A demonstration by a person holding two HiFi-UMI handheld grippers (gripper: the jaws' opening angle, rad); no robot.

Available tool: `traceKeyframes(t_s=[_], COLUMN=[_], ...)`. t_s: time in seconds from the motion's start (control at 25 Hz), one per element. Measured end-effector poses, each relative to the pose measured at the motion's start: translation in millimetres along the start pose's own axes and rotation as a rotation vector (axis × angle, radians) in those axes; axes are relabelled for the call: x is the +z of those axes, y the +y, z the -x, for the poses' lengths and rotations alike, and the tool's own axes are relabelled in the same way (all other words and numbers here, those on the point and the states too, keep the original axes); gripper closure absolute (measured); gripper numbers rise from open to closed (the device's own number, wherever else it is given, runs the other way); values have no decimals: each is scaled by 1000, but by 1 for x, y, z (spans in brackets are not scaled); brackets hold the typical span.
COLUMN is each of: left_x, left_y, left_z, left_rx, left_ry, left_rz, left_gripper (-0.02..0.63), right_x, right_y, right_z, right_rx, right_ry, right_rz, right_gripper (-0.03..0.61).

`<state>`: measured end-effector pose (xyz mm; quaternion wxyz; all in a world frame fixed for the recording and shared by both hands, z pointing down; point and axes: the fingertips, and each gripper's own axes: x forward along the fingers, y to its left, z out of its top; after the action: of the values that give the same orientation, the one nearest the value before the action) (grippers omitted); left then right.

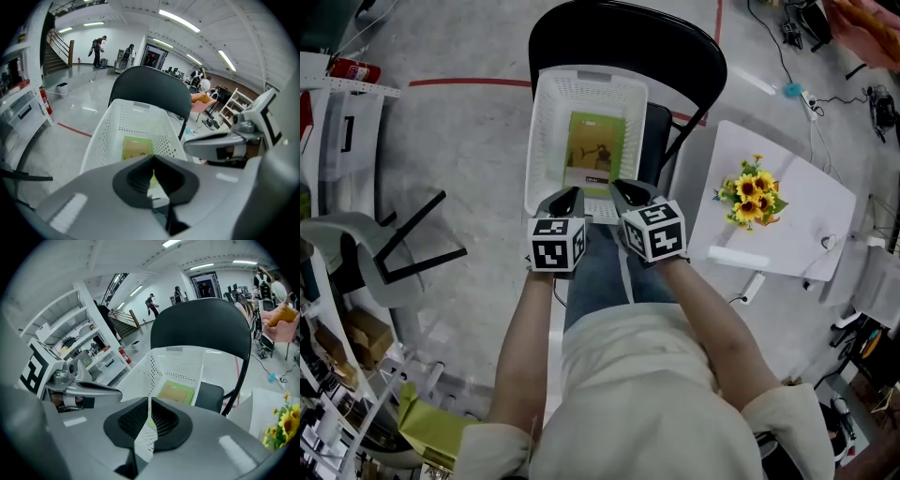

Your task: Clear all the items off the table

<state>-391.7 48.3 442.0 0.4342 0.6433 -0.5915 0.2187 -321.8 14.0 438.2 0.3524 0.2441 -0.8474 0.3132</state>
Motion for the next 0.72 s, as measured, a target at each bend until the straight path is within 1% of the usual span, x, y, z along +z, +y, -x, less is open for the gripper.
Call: traceKeyframes(t_s=[0.16,0.32,0.52,0.64,0.72], left_x=[-1,2,6,11,13], left_y=[-6,-15,-22,-23,-24], left_z=[3,6,9,12,13], left_rx=[16,-6,-11,-10,-4], left_ry=[-9,-23,-36,-52,-58], left_rz=[13,25,10,44,50], left_gripper=[603,604,605,604,604], right_x=[-1,-3,-4,-3,-2], right_y=[1,2,6,11,12], right_z=[6,12,17,19,20], right_rx=[7,14,32,46,55], right_ry=[8,16,23,26,26], right_rz=[23,40,57,75,88], right_gripper=[578,578,578,578,578])
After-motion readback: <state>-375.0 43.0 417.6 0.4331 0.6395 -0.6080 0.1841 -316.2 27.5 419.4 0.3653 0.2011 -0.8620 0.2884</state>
